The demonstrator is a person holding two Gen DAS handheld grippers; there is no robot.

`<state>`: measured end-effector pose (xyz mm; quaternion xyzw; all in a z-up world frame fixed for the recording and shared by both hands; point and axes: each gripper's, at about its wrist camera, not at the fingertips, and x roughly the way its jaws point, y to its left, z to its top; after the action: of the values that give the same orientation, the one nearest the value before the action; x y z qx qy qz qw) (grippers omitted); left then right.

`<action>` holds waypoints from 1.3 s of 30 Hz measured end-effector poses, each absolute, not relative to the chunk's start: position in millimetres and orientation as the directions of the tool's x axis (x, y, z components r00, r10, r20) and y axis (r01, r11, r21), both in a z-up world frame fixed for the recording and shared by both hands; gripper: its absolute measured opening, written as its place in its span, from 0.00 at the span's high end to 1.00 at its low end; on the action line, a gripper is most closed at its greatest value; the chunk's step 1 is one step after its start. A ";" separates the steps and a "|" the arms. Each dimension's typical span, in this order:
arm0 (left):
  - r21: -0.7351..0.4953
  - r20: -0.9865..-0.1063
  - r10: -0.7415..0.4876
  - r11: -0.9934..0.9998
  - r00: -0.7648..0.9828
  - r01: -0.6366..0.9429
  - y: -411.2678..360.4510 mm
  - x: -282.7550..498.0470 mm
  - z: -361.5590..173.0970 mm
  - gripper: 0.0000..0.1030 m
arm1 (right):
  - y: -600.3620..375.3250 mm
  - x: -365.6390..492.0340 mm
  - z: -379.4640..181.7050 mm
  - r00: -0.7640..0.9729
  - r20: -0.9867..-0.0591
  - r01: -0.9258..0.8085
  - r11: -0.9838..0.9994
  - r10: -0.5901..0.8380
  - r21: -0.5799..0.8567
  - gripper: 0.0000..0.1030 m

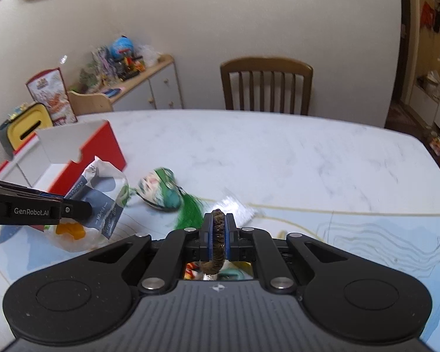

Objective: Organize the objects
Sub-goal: 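Grasp the white snack bag with the left gripper while the right grasps the brown bead string, then carry the snack bag and bead string with both grippers into the red box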

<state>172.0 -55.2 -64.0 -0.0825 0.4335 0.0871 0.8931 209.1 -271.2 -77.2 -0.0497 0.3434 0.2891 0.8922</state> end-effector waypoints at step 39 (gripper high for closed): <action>-0.019 -0.785 0.207 0.934 0.584 -0.356 182.0 143.1 -49.2 0.85 | 9.1 161.7 -37.2 0.491 -0.619 -0.754 0.655 0.613 0.051 0.93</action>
<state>143.1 182.0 -49.2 -0.0873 0.4276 0.1590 0.8856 161.7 9.1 -37.2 -0.1139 0.3084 0.3993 0.8558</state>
